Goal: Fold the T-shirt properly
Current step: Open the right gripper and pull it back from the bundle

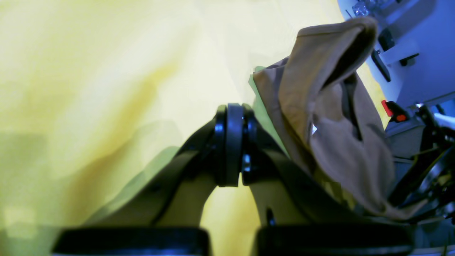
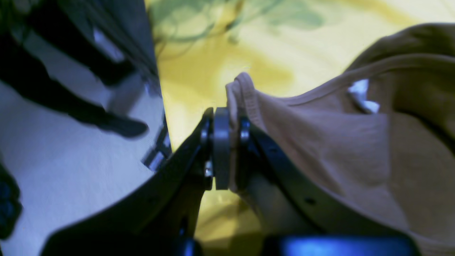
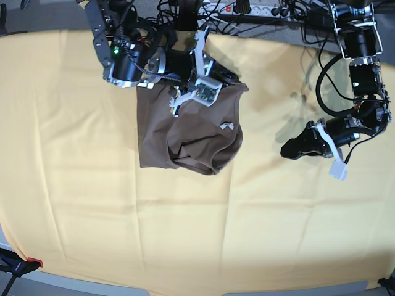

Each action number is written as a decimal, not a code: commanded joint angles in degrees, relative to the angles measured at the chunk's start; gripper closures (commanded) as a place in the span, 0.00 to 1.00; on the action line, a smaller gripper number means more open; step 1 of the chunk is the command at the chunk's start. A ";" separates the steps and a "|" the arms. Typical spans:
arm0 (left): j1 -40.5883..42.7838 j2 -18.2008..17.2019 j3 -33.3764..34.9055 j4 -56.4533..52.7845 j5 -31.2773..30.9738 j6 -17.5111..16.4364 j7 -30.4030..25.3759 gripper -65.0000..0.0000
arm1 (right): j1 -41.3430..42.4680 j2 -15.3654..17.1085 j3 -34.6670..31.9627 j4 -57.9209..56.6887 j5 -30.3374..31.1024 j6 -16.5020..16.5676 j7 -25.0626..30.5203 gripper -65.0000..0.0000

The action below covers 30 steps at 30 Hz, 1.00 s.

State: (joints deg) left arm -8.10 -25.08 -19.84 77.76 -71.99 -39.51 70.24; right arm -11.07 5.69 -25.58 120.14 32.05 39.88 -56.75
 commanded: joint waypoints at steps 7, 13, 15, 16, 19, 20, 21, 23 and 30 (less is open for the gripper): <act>-0.98 -0.96 -0.17 0.94 -1.62 -0.49 -1.25 1.00 | 1.27 -0.26 -3.34 0.92 -4.02 0.12 3.19 0.82; -1.22 -1.79 -0.17 0.94 -2.27 -0.49 -1.25 1.00 | 3.67 -0.15 -3.30 2.19 1.11 0.12 3.19 0.34; -1.36 -2.95 -0.17 0.94 -3.78 -0.49 -1.22 1.00 | 4.68 -0.26 -3.21 4.90 3.82 0.12 3.21 0.35; -1.31 -3.63 -0.17 0.94 -5.14 -0.49 -1.18 1.00 | 4.92 -0.35 -2.93 6.64 3.93 0.12 3.21 0.35; -1.38 -5.51 -0.17 0.94 -8.96 -0.49 -0.31 1.00 | 5.22 -0.90 -0.28 11.28 0.13 0.12 3.23 0.35; -1.49 -6.12 -0.17 0.94 -10.03 -0.49 0.11 1.00 | 5.25 -1.29 1.27 12.09 -2.14 0.12 3.48 0.36; -1.64 -6.82 -0.17 0.96 -11.19 -0.49 0.50 1.00 | 5.25 -1.44 3.04 12.31 -4.31 -0.35 4.61 0.38; -2.64 -7.87 -0.17 0.96 -13.01 -0.49 2.97 1.00 | 5.35 -1.38 6.91 12.15 -8.61 -2.71 7.10 0.55; -4.33 -8.24 4.61 9.07 -13.01 -0.49 5.53 1.00 | 5.84 2.80 20.28 9.60 -13.66 -6.23 13.35 1.00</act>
State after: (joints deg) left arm -11.25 -32.51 -14.72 85.93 -83.40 -39.55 76.36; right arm -6.24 8.45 -5.34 129.12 18.00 33.87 -44.66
